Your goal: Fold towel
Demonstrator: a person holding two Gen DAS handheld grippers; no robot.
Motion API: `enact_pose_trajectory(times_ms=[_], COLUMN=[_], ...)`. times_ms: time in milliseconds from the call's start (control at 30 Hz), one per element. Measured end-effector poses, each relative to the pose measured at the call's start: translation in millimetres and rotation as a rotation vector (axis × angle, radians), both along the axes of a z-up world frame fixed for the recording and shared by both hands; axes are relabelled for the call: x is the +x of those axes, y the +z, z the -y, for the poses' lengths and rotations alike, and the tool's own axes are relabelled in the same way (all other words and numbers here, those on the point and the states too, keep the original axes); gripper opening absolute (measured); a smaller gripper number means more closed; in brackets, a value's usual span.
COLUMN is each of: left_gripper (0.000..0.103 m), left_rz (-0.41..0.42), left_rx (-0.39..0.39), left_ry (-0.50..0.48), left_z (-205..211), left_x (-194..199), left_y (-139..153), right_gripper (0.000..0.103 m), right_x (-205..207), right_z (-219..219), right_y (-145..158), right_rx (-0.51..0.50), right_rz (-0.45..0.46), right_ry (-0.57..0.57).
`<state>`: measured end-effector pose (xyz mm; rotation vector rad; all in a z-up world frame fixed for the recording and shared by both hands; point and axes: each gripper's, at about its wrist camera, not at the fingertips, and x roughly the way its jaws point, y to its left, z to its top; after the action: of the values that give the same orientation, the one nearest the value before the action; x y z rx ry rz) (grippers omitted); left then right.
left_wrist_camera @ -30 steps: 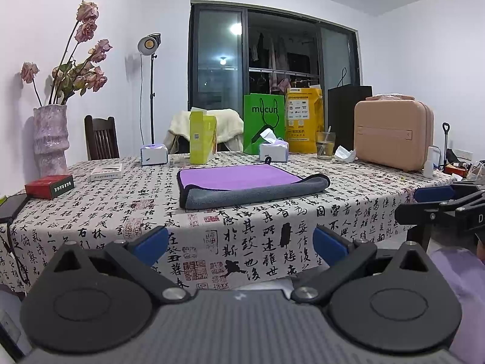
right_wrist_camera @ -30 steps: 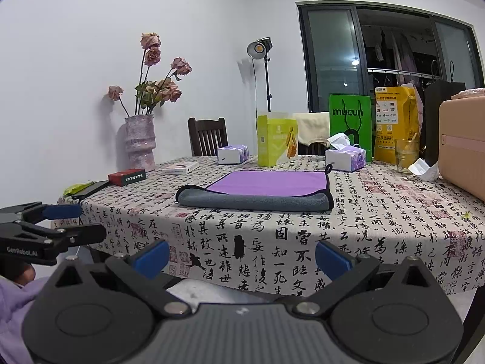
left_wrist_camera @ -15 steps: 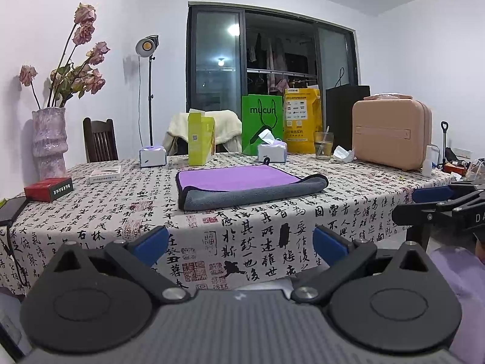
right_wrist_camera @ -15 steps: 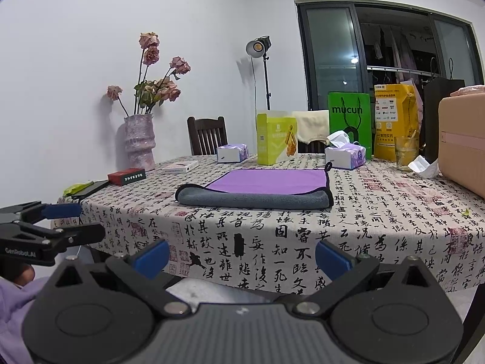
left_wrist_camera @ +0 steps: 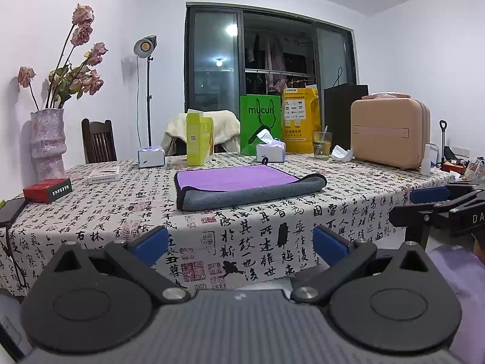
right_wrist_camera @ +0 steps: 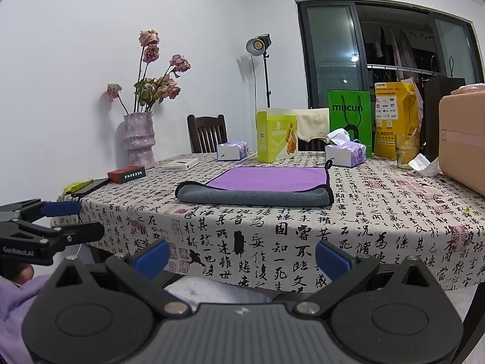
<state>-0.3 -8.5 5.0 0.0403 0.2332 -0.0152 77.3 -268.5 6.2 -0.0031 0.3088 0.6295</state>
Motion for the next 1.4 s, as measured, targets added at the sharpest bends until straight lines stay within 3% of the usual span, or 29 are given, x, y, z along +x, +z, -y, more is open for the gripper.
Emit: enact_pose_trajectory(times_ms=[1067, 1400], left_gripper=[0.103, 0.103], left_rz=[-0.015, -0.015], left_rx=[0.0, 0.031], left_ry=[0.021, 0.047], left_z=[-5.3, -6.6], left_x=[6.0, 13.7], left_y=[-0.9, -2.3], right_gripper=[0.103, 0.103], right_x=[4.5, 10.4], right_z=[2.5, 4.6], right_y=[-0.9, -0.2], right_rx=[0.002, 0.003], right_rz=[0.012, 0.038], right_ry=[-0.029, -0.057])
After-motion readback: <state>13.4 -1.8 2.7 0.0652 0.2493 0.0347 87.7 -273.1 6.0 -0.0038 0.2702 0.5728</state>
